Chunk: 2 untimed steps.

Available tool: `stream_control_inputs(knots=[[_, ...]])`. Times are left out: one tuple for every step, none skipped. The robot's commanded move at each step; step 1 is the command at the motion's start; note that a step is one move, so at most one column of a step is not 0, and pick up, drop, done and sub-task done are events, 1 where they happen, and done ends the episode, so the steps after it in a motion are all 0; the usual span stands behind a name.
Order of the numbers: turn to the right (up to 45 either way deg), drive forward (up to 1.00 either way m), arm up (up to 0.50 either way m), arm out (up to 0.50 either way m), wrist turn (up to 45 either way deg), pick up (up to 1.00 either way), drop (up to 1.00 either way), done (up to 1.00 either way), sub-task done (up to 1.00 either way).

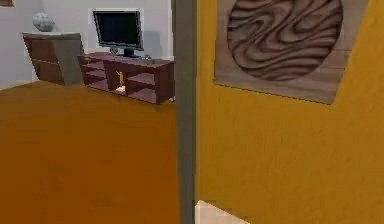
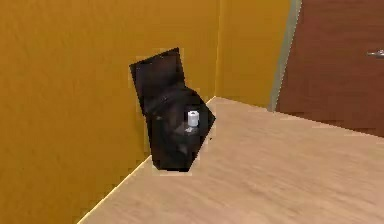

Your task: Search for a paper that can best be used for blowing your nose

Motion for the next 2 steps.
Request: stream_control_inputs(knots=[[45.0,0.00,0.00,0.00,0.0,0.00,0.00,0.00,0.00],[12.0,0.00,0.00,0.00,0.0,0.00,0.00,0.00,0.00]])
